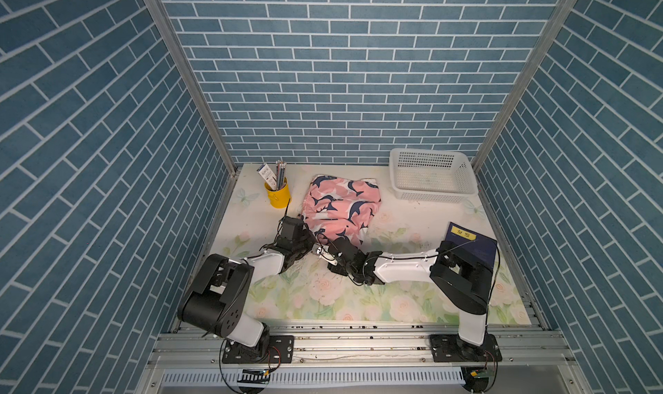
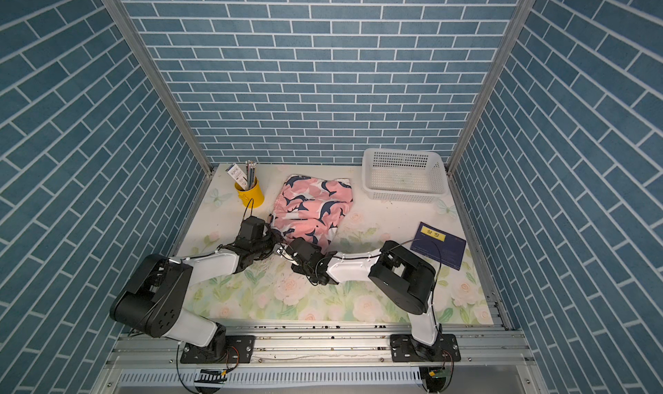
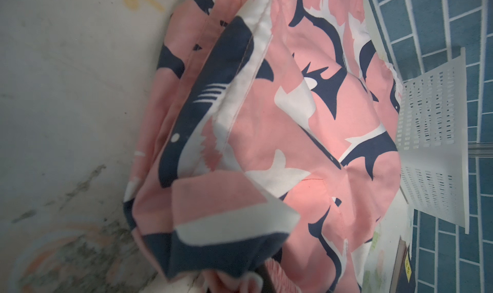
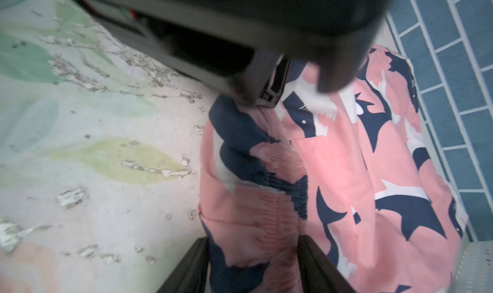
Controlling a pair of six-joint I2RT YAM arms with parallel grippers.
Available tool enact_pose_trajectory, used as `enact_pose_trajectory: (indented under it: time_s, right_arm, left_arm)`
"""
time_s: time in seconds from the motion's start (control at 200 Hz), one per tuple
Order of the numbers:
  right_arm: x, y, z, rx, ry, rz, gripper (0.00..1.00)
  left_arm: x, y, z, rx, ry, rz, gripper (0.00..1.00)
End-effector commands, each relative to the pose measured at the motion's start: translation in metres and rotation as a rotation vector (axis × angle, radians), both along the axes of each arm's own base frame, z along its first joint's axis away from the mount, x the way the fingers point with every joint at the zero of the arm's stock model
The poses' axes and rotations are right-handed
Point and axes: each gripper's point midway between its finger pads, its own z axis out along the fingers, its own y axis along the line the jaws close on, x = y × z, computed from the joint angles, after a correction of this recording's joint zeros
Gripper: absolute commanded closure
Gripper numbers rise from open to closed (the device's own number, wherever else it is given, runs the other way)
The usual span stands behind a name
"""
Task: Roll up the shorts
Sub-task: Roll the shorts at the center of the board.
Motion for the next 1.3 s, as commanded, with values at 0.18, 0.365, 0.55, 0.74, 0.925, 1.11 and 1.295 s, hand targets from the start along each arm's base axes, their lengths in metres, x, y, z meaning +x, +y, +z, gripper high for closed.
enact_pose_trajectory:
  time_s: [0.18,0.365,0.55,0.74,0.925,1.11,1.295]
  right_arm:
    - [-0.007,0.003,-0.034,-0.071,0.032,0.067,0.44]
    - [-0.009,-0.001,-0.047,-0.071,0.097,0.047,0.45]
    - [0.005,-0.007,-0.056,-0.079,0.169,0.012,0.90]
    - [-0.008,-0.004,-0.055,-0.001,0.419,0.039,1.00]
    - [-0.025,0.003,-0.047,0.108,0.699,0.060,1.00]
    - [-0.031,0.008,-0.027,0.262,0.969,0.039,1.00]
    - [-0.040,0.018,-0.007,0.365,1.169,0.059,1.00]
  left_arm:
    - [-0.003,-0.002,0.002,-0.029,0.020,-0.023,1.00]
    - [-0.001,-0.001,0.004,-0.044,0.017,-0.026,1.00]
    - [0.001,0.000,0.009,-0.051,0.011,-0.024,1.00]
    - [0.002,0.006,0.015,-0.032,-0.013,-0.011,0.61]
    - [-0.003,0.025,0.037,0.047,-0.089,0.040,0.27]
    - [-0.025,0.052,0.054,0.104,-0.148,0.117,0.24]
    - [-0.046,0.053,0.048,0.070,-0.164,0.096,0.23]
